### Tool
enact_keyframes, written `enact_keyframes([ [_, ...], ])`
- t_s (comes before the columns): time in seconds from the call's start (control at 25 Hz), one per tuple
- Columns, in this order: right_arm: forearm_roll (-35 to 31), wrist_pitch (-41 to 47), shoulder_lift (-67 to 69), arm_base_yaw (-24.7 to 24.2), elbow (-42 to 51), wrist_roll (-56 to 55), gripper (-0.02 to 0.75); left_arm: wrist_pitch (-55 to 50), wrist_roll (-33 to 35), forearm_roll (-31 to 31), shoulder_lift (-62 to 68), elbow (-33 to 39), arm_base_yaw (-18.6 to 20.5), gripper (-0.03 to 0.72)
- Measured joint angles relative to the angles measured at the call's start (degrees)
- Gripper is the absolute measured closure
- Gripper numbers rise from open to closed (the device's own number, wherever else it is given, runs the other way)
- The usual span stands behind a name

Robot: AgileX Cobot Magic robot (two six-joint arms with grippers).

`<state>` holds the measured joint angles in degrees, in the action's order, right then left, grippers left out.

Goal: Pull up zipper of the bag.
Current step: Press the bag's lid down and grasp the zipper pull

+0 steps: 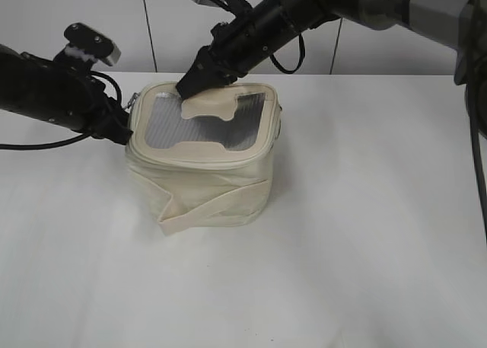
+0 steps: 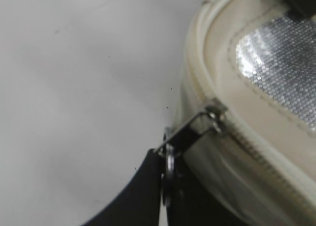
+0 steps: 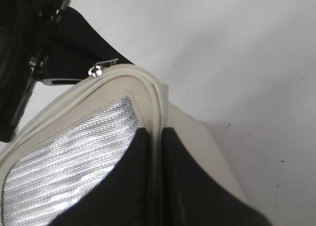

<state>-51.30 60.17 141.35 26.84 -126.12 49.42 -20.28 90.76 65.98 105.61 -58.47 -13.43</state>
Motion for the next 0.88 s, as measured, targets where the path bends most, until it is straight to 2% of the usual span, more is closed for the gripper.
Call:
enact_keyframes([
  [0.16, 0.0, -0.1, 0.0, -0.1, 0.0, -2.1, 0.687, -1.8, -8.7, -7.5, -2.7, 0.1, 0.1, 0.680],
  [0.32, 0.1, -0.1, 0.0, -0.3, 0.0, -4.5, 0.687, -3.3, -16.8, -14.4, -7.6, 3.2, 0.1, 0.680],
  [0.68, 0.1, -0.2, 0.0, -0.4, 0.0, -9.0, 0.689, -4.6, -22.9, -17.5, -19.4, 15.6, 0.0, 0.686],
  [0.88, 0.3, -0.5, 0.0, -0.4, 0.0, -10.1, 0.691, -7.4, -24.1, -17.6, -25.1, 18.5, -0.1, 0.686],
])
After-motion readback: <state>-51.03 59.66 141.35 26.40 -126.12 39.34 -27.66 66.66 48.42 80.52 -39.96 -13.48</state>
